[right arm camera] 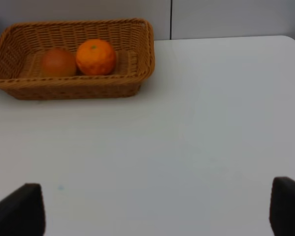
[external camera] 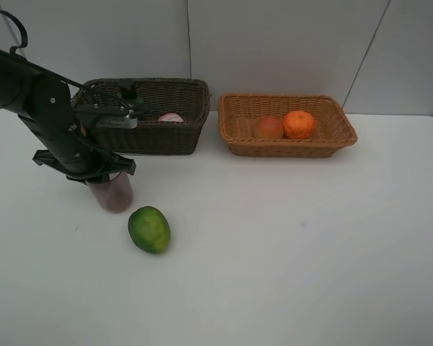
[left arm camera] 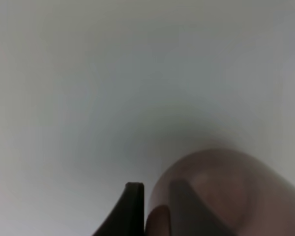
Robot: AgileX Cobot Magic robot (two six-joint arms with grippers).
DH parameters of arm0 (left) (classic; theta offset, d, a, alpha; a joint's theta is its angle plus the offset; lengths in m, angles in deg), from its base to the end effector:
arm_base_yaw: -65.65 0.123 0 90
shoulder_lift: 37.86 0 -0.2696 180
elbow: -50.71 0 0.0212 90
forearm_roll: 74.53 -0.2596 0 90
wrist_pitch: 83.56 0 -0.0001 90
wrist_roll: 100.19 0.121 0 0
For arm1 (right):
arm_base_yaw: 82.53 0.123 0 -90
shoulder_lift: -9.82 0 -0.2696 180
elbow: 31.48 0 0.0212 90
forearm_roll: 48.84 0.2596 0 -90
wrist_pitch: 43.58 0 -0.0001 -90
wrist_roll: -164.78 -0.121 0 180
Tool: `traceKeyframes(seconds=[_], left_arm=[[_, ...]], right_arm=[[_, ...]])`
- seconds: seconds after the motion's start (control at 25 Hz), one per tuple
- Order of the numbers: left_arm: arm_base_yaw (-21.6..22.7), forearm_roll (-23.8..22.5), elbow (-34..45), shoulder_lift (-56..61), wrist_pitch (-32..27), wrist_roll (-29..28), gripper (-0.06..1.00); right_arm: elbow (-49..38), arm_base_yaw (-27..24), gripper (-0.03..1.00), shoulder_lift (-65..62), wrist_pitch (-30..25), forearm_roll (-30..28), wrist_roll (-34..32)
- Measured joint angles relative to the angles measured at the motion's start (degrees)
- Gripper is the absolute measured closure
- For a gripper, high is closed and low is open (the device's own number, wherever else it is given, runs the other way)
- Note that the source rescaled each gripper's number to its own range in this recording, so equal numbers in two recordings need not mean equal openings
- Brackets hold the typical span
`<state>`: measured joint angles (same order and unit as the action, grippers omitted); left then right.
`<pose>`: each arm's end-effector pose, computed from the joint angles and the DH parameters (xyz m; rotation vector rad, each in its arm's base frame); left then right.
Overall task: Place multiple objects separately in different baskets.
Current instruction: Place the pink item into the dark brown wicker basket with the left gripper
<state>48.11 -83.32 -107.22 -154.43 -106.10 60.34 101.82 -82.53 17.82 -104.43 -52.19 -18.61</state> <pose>0.3334 -0.0979 0.0691 0.1378 2.8014 -0.0378 0.0417 -0.0062 0.2757 0.0634 2.0145 -0.0320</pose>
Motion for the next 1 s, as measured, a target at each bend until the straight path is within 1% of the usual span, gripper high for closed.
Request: traceKeyframes(seconds=[0.08, 0.2, 0.24, 0.44, 0.56, 0.68, 0.8, 0.88, 1.0], left_arm=[[0.0, 0.0, -1.0, 1.2, -3.0, -1.9, 0.94], [0.0, 0.0, -4.5, 4.4, -8.6, -4.2, 0.94], [0.0, 0.0, -4.5, 4.4, -8.6, -4.2, 0.94], [0.3, -0.3, -13.6, 7.7, -19.4, -4.8, 0.94], [1.6, -1.6, -20.1, 8.0, -23.9, -4.8, 0.94], [4.1, -4.5, -24.9, 7.9, -24.8, -4.8, 0.94], [6.8, -7.4, -28.3, 6.9, -23.9, -4.8, 0.94], [8.3, -8.7, -29.3, 5.4, -21.7, -4.8, 0.94], [10.1, -9.1, -29.4, 2.2, -17.2, -4.8, 0.94]], right_arm=[[0.0, 0.0, -0.03, 0.0, 0.0, 0.0, 0.0], [0.0, 0.0, -0.03, 0.0, 0.0, 0.0, 0.0], [0.0, 0.0, -0.03, 0.0, 0.0, 0.0, 0.0], [0.0, 0.0, -0.03, 0.0, 0.0, 0.0, 0.0], [0.0, 0.0, -0.03, 0.0, 0.0, 0.0, 0.0], [0.0, 0.0, -0.03, 0.0, 0.0, 0.0, 0.0], [0.0, 0.0, -0.03, 0.0, 0.0, 0.0, 0.0], [0.0, 0.0, -0.03, 0.0, 0.0, 0.0, 0.0], [0.0, 0.0, -0.03, 0.0, 0.0, 0.0, 0.0]])
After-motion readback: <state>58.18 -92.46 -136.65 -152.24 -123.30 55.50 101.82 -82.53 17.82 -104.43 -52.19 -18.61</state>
